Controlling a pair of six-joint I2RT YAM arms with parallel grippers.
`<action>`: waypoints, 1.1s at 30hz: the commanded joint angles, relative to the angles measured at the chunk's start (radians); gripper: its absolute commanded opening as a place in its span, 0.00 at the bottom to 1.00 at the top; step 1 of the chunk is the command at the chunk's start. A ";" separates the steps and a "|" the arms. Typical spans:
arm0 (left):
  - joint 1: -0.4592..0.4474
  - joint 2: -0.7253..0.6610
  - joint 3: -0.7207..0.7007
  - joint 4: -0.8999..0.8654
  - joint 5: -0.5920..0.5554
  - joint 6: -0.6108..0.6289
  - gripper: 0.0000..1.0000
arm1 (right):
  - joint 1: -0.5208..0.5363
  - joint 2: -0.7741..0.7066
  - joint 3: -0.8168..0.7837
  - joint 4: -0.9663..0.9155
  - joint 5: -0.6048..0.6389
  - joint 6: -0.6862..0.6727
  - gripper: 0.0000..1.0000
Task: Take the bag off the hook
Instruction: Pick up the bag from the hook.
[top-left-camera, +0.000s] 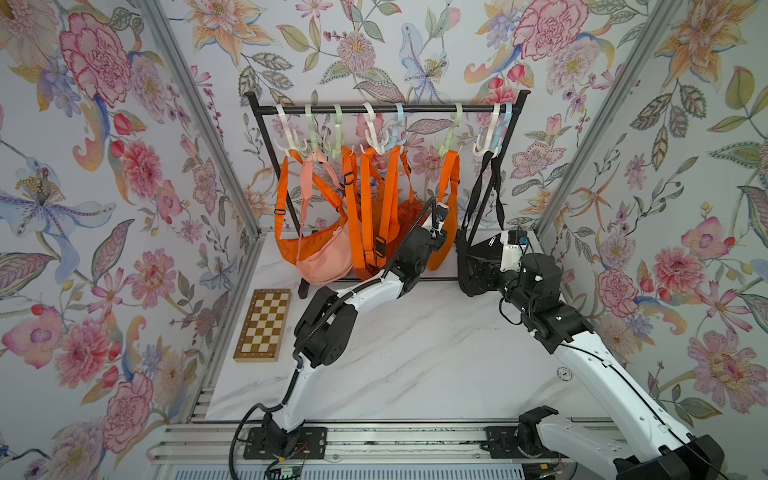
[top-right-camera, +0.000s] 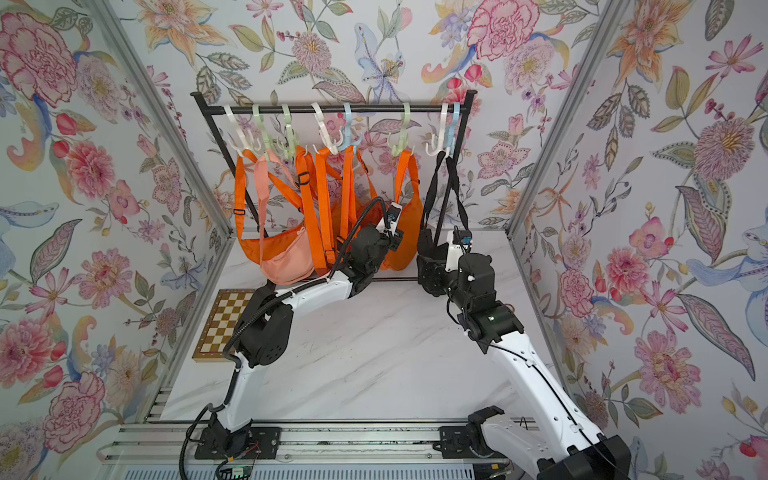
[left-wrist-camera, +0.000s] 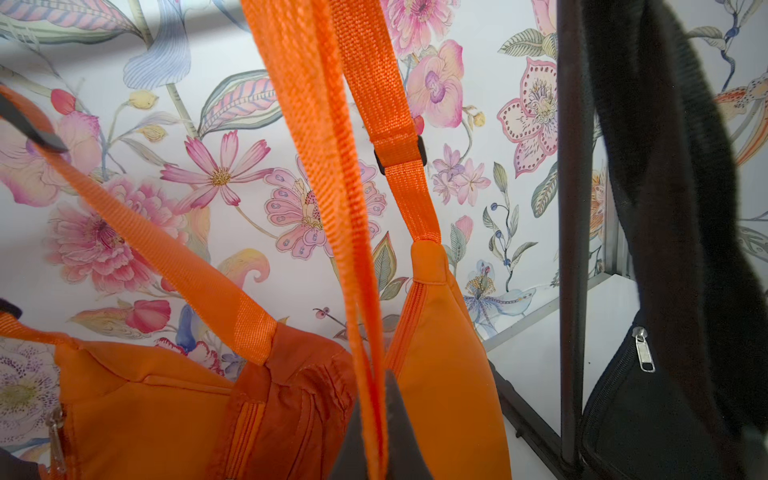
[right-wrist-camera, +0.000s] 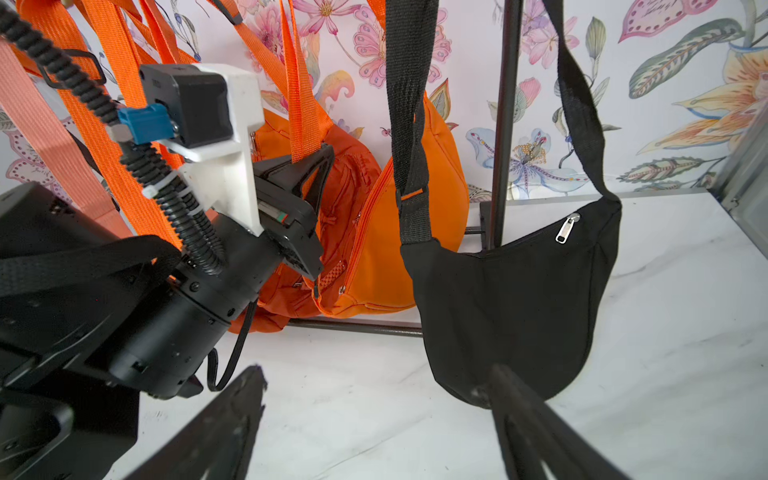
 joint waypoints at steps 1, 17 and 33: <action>0.008 -0.049 -0.044 0.058 -0.010 0.042 0.00 | -0.006 -0.002 -0.001 0.051 -0.052 -0.029 0.89; 0.152 -0.237 -0.132 -0.070 0.195 -0.059 0.00 | -0.103 0.264 0.222 0.190 -0.476 -0.192 0.79; 0.208 -0.208 0.004 -0.166 0.265 -0.098 0.00 | -0.149 0.694 0.720 0.264 -0.513 -0.216 0.68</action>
